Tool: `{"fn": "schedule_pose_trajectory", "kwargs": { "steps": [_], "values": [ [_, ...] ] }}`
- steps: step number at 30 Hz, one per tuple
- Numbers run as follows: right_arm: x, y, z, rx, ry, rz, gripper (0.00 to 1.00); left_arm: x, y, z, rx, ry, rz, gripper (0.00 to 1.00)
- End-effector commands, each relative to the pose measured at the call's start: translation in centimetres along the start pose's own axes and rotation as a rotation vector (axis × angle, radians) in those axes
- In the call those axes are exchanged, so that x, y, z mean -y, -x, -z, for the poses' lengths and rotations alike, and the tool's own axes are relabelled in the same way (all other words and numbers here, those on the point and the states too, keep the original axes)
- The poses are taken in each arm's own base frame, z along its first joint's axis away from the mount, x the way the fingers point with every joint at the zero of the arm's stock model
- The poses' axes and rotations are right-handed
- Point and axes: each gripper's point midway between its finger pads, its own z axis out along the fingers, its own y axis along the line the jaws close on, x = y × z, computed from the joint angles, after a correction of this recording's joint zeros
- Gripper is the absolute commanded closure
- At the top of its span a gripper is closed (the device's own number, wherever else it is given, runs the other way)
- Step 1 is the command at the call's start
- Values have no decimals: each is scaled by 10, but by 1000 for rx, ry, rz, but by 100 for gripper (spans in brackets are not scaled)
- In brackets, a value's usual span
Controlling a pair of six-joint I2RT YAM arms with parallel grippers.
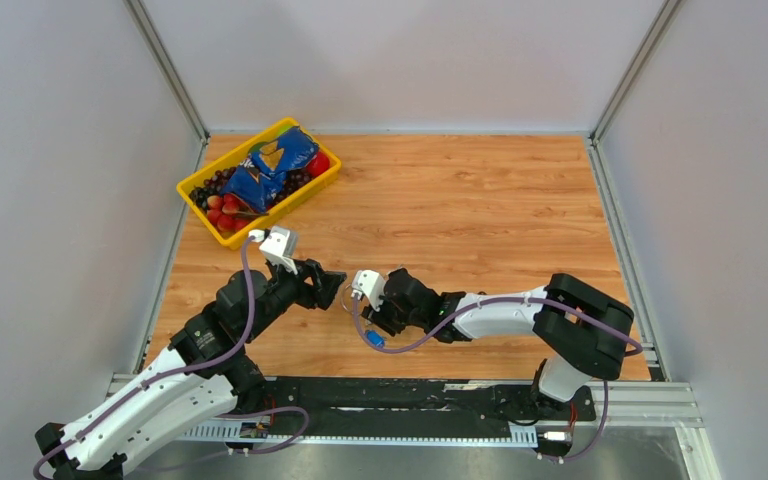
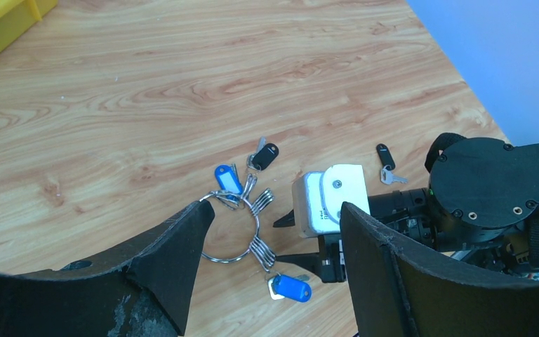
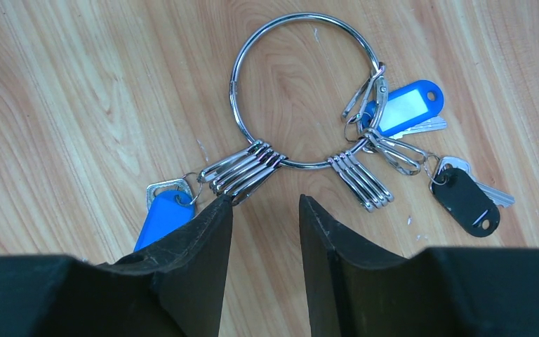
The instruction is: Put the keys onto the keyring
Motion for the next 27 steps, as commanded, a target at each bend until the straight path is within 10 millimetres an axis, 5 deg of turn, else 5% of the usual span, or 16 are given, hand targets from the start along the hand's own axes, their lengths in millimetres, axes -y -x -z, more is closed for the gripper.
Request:
{"fn": "schedule_pose_trajectory", "kwargs": {
  "steps": [1, 15, 27],
  "values": [
    [5, 18, -5, 51, -27, -26, 57, 1, 0, -1, 5, -11, -17, 23],
    [32, 13, -2, 14, -190, -88, 59, 0, 0, 0, 0, -4, -18, 22],
    [13, 41, 12, 101, -71, -109, 57, 0, 0, 0, 1, -2, -18, 22]
  ]
}}
